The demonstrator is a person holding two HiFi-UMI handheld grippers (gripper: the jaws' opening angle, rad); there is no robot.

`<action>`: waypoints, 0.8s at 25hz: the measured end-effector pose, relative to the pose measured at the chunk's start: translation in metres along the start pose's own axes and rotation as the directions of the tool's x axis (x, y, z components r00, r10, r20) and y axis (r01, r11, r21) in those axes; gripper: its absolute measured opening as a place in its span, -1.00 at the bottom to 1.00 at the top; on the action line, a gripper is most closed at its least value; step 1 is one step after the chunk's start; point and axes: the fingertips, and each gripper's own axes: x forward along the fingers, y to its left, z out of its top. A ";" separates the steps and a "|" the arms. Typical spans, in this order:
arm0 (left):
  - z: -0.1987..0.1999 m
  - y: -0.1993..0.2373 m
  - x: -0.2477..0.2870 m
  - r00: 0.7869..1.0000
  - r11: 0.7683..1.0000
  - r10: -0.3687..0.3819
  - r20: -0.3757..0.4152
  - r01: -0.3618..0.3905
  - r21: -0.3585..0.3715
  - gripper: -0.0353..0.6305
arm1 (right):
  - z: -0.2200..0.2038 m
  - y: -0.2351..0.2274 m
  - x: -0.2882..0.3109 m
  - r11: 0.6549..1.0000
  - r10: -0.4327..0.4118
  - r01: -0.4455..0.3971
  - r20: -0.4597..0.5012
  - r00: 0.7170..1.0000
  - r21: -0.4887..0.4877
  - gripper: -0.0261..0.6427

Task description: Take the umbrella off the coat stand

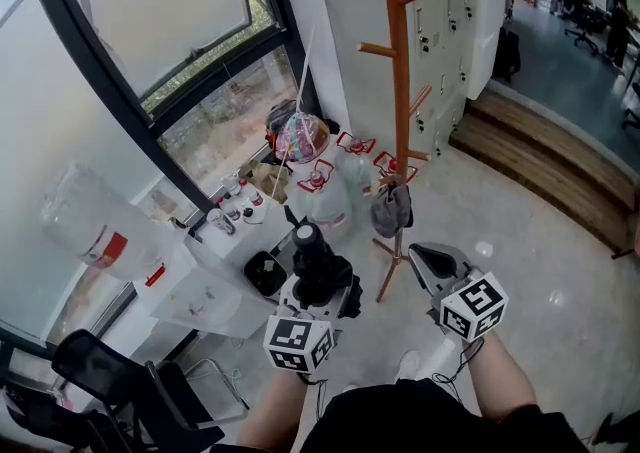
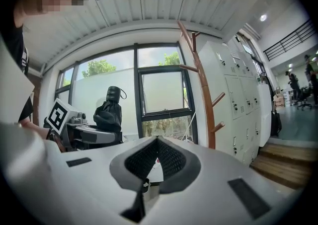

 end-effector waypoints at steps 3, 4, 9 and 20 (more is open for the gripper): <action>-0.004 0.001 -0.016 1.000 1.000 -0.031 0.001 0.031 0.003 -0.15 | -0.002 0.019 -0.004 1.000 -0.026 0.026 0.000 1.000 -0.006 -0.76; -0.006 0.001 -0.022 0.999 0.999 -0.043 0.000 0.043 0.004 -0.14 | -0.002 0.026 -0.005 0.999 -0.034 0.034 0.000 0.999 -0.007 -0.76; -0.015 -0.007 -0.046 0.994 0.994 -0.113 -0.005 0.113 0.009 -0.14 | -0.006 0.055 -0.019 0.996 -0.086 0.086 -0.007 0.996 -0.014 -0.76; -0.038 -0.036 -0.085 0.967 0.967 -0.253 -0.019 0.253 0.012 -0.14 | -0.024 0.101 -0.067 0.977 -0.212 0.211 -0.020 0.977 -0.019 -0.76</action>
